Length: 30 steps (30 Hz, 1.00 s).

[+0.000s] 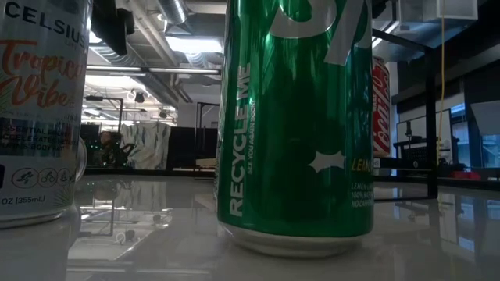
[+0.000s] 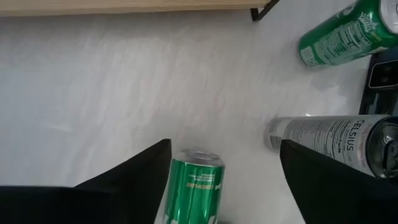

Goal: Place canned beverage on shelf
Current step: Put the left green soda can on the shelf

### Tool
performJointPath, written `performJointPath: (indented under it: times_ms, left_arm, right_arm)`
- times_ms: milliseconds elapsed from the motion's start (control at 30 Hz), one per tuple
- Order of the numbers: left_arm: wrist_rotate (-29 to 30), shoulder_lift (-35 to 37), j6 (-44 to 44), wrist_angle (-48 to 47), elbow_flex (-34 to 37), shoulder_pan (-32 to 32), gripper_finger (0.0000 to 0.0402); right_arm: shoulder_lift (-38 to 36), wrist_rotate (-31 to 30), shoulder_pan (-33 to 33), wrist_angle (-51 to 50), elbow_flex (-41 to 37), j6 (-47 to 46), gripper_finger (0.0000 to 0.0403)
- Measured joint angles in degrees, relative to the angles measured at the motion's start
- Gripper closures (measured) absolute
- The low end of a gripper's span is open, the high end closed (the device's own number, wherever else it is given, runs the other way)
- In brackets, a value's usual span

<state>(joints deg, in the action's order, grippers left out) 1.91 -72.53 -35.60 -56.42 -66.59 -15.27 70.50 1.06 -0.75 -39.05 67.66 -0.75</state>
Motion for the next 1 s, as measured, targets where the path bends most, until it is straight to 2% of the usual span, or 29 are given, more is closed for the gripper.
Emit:
performJointPath:
  times_ms: [267, 367, 700, 1000]
  left_arm:
    - [0.3, 0.0, -0.3, -0.3, 0.0, 0.0, 0.0026]
    - [0.3, 0.0, -0.1, -1.8, 0.0, -0.5, 0.0006]
    - [0.5, 0.0, -2.1, -3.4, 0.0, -5.7, 0.0007]
    - [-0.1, -0.4, -11.4, -6.2, 4.6, -8.6, 0.0007]
  right_arm:
    - [0.0, 0.0, 0.0, 0.0, 0.0, 0.0, 0.0024]
    - [0.0, 0.0, 0.0, 0.0, 0.0, 0.0, 0.0024]
    - [0.0, 0.0, 0.0, 0.0, 0.0, 0.0, 0.0024]
    - [0.0, 0.0, 0.0, 0.0, 0.0, 0.0, 0.0024]
